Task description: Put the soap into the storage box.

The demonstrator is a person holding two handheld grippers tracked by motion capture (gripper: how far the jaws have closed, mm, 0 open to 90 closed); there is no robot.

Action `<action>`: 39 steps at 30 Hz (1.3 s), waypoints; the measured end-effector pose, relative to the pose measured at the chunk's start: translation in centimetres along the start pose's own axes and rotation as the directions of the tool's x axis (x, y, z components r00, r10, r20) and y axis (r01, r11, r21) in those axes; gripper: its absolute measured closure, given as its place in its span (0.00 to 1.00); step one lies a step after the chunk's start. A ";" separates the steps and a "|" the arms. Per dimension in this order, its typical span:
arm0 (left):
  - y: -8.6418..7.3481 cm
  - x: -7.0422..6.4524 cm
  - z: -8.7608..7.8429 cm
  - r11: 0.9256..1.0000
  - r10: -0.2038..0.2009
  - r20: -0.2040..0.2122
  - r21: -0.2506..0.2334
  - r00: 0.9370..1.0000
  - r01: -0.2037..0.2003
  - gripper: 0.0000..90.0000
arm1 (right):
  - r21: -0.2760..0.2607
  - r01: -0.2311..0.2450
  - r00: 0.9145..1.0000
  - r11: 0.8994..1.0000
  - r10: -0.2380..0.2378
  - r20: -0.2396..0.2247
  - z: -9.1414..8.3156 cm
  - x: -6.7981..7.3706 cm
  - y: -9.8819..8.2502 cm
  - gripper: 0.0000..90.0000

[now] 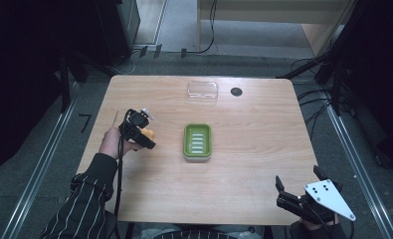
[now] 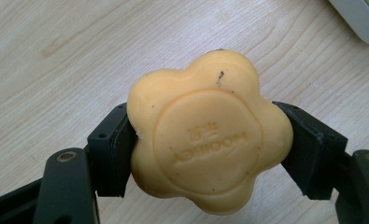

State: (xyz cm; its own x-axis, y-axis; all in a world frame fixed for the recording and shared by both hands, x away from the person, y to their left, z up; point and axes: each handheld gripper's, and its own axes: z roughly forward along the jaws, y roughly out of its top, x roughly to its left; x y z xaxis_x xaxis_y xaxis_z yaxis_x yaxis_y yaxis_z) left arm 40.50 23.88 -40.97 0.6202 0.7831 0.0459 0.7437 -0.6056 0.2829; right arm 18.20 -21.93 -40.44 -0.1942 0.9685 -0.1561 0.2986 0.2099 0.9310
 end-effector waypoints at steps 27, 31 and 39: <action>4.1 -2.8 0.3 0.995 0.090 0.045 -0.051 0.995 -0.087 0.31 | 0.010 -0.007 1.000 1.000 0.007 0.026 -0.8 -0.3 -0.4 0.00; 4.7 -3.3 0.4 0.993 0.109 0.049 -0.058 0.993 -0.106 0.31 | 0.011 -0.002 1.000 1.000 0.002 0.027 -0.7 -0.2 -0.3 0.00; 5.7 -4.3 0.6 0.987 0.143 0.051 -0.073 0.988 -0.140 0.31 | 0.010 -0.003 1.000 1.000 0.003 0.025 -0.7 -0.3 -0.3 0.00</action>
State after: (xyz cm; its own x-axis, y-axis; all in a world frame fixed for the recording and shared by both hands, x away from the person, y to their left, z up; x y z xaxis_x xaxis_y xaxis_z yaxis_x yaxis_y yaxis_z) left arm 42.21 17.00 -40.18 0.7323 0.6799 0.0376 0.6296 -0.6970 0.3433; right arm 17.47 -22.35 -40.47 -0.1693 0.9722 -0.1616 0.3085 0.2080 0.9282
